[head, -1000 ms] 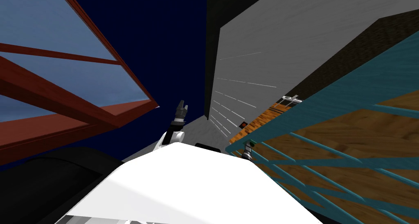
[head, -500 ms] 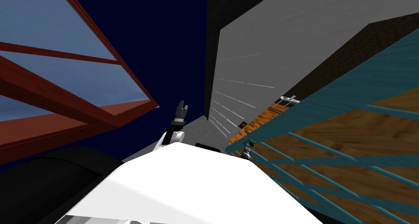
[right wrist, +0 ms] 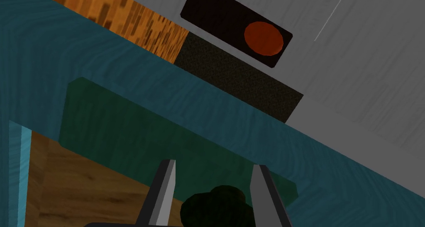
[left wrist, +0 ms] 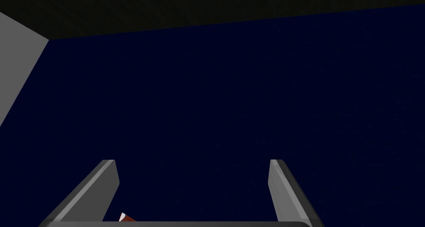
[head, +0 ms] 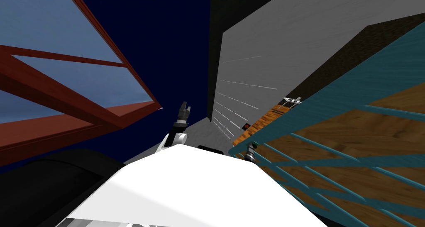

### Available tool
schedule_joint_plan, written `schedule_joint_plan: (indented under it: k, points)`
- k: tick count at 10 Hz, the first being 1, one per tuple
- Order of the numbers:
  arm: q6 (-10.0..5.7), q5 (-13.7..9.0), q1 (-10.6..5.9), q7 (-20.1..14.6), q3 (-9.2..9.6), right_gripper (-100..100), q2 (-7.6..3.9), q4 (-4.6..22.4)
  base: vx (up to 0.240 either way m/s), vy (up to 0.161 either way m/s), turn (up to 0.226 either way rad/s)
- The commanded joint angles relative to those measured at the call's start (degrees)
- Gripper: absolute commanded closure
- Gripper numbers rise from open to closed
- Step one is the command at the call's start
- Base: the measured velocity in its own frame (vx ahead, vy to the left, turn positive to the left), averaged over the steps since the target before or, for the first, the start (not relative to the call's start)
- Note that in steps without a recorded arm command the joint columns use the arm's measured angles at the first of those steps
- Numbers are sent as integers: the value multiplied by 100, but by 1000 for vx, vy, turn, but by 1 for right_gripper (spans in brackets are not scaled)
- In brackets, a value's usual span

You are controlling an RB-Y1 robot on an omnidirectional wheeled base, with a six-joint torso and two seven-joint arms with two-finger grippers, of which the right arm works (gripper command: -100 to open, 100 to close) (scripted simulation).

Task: Pull the door open

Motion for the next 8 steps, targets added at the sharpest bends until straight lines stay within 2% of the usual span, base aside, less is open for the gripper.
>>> schedule_joint_plan:
  k: [1,7,8]
  points:
    - [15,-65,50,-222,-11,100,-40,37,-38,-5,39]
    - [-24,-256,5,-1108,181,100,-124,54,-44,-5,36]
    - [-24,-256,5,-1164,181,100,-124,54,-32,-11,33]
